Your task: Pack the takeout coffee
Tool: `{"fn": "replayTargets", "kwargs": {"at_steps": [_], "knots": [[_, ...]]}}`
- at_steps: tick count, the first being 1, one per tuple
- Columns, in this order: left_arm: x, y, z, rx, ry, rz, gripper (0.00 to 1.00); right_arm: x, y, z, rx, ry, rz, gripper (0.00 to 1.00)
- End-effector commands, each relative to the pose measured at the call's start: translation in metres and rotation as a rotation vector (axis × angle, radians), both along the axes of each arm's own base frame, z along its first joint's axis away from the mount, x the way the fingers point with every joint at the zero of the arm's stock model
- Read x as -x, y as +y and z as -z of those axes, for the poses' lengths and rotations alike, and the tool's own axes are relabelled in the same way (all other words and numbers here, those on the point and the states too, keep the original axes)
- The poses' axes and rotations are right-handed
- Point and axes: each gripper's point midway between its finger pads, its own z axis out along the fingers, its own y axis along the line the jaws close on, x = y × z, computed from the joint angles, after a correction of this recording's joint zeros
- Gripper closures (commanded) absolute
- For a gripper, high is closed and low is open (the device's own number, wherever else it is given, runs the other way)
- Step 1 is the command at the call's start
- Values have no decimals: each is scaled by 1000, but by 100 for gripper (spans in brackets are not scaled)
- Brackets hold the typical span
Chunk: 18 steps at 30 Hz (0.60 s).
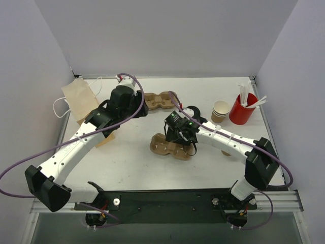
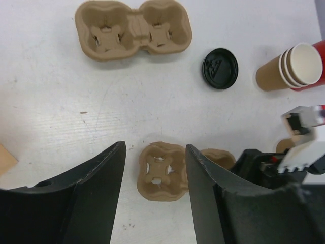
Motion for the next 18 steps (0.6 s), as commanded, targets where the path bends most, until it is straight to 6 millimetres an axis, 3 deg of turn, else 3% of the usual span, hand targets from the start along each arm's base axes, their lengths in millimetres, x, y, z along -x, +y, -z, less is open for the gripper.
{"fn": "replayTargets", "kwargs": {"at_steps": [1,8,18], "knots": [[6,16,-44,36,-55,9,39,-6,-2,20,71,34,70,45],[10,40,-72,46,-99,-16,39,-13,7,40,111,64,37,37],[10,54,-87,49,-123,-48,39,-6,14,60,131,114,20,37]]}}
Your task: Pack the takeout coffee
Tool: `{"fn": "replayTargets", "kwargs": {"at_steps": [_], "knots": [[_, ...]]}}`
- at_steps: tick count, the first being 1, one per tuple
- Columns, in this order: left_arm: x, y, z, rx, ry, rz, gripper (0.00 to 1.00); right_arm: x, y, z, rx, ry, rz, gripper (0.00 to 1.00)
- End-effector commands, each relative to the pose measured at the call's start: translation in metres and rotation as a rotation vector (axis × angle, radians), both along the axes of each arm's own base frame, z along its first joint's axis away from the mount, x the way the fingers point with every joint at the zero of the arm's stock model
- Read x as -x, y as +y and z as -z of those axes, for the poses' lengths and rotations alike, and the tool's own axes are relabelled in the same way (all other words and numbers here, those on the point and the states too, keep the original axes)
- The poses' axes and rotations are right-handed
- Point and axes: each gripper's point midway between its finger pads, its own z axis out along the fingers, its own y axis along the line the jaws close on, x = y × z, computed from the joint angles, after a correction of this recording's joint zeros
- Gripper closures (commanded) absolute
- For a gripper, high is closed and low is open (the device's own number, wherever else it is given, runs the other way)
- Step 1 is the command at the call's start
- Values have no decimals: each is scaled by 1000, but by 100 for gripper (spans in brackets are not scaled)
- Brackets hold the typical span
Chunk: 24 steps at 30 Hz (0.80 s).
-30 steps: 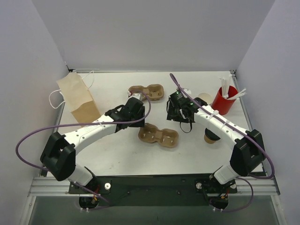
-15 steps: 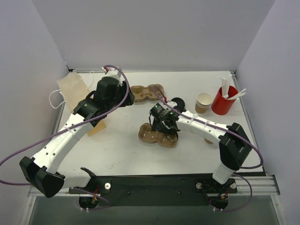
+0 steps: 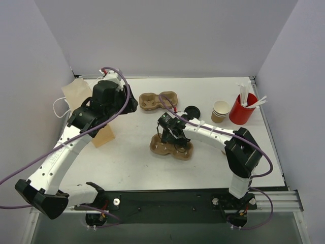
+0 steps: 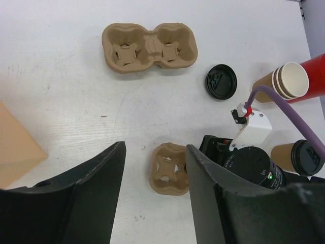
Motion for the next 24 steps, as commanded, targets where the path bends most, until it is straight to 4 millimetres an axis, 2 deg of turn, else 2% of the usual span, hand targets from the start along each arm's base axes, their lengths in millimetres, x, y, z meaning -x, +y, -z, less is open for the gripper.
{"fn": "replayTargets", "kwargs": {"at_steps": [1,15,17,23,24], "knots": [[3,7,-30,22,-66,0,39,3,4,4,22,18,-9,37],[-2,37,-49,-1,-105,-92,39,8,9,28,51,65,-15,37],[-1,48,-53,-15,-119,-133,39,8,10,29,55,64,-22,38],[-1,106,-67,-105,-146,-371,40,11,8,34,70,80,-45,42],[-1,119,-74,-126,-161,-428,40,11,7,34,69,80,-45,43]]}}
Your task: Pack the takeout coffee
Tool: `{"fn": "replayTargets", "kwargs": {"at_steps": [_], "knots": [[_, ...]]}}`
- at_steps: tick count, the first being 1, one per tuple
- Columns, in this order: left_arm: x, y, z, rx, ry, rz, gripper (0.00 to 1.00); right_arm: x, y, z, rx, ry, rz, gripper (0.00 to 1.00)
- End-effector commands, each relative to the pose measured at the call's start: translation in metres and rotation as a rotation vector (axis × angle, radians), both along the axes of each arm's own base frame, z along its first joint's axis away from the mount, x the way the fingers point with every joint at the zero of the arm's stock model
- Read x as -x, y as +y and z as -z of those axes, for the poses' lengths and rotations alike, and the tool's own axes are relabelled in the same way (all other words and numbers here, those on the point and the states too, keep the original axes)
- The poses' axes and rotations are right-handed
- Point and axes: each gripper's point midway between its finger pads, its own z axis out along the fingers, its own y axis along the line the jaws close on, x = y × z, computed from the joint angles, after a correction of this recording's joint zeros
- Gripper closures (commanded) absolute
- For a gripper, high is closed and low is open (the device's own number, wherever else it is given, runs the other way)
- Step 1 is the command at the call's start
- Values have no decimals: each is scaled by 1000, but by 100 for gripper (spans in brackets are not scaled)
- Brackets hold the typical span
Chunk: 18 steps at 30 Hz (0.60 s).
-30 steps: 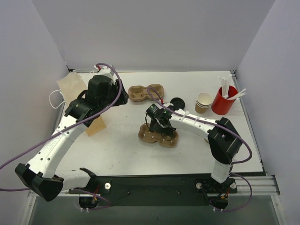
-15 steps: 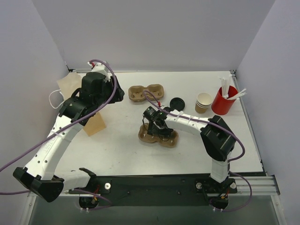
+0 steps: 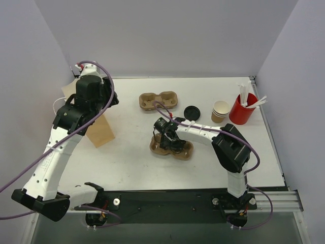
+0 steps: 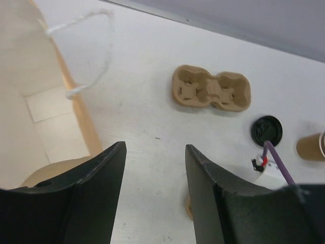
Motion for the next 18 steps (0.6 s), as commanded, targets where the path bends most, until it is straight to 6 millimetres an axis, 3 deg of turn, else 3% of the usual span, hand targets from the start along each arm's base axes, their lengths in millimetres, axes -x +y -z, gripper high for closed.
{"fn": "replayTargets", "kwargs": {"at_steps": [1,8,12,18], "knots": [[7,59,-43,-74,-98,-233,40,0,1,-8,11,-8,-22,44],[9,121,-40,-127,-45,-453,40,-2,1,-21,-5,-38,-47,55],[9,145,-33,-151,17,-531,38,-3,0,-32,-15,-62,-68,57],[7,161,-27,-196,75,-566,33,-4,0,-50,-44,-102,-99,58]]}}
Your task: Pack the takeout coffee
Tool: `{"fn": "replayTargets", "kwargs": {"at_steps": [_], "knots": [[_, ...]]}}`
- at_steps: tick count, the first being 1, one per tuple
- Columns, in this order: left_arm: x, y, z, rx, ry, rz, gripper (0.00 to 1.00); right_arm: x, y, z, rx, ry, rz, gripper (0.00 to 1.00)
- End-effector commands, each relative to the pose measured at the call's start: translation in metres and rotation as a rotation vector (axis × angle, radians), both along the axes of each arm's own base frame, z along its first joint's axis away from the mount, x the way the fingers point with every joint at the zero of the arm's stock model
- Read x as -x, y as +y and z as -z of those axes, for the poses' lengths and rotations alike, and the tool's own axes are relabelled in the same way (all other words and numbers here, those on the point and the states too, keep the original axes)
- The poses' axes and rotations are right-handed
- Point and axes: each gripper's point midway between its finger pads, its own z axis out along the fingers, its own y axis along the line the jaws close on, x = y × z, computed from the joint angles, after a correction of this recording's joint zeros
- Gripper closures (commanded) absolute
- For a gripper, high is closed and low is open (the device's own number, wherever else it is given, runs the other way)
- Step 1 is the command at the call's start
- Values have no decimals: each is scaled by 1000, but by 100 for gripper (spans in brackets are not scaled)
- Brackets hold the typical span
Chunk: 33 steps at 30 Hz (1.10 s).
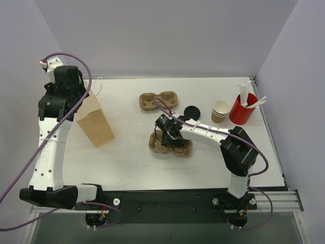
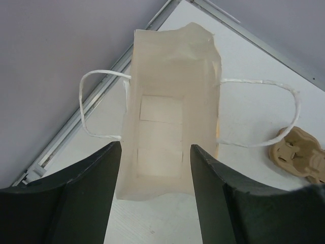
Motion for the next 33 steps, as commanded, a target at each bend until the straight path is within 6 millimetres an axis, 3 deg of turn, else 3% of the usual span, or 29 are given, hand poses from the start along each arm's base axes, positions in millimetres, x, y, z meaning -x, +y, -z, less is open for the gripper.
{"fn": "replayTargets", "kwargs": {"at_steps": [1,7,19,28,33], "knots": [[1,17,-5,-41,43,-54,32,-1,-4,-31,-20,-69,-38,58],[-5,52,12,-56,112,-130,32,-2,-5,-54,-54,-120,-73,58],[-46,79,72,27,241,-121,38,-4,-9,-95,-101,-205,-135,58],[-58,85,99,65,285,-86,48,-9,-18,-106,-114,-229,-130,57],[-67,73,107,90,300,4,63,-10,-21,-112,-124,-242,-126,57]]}}
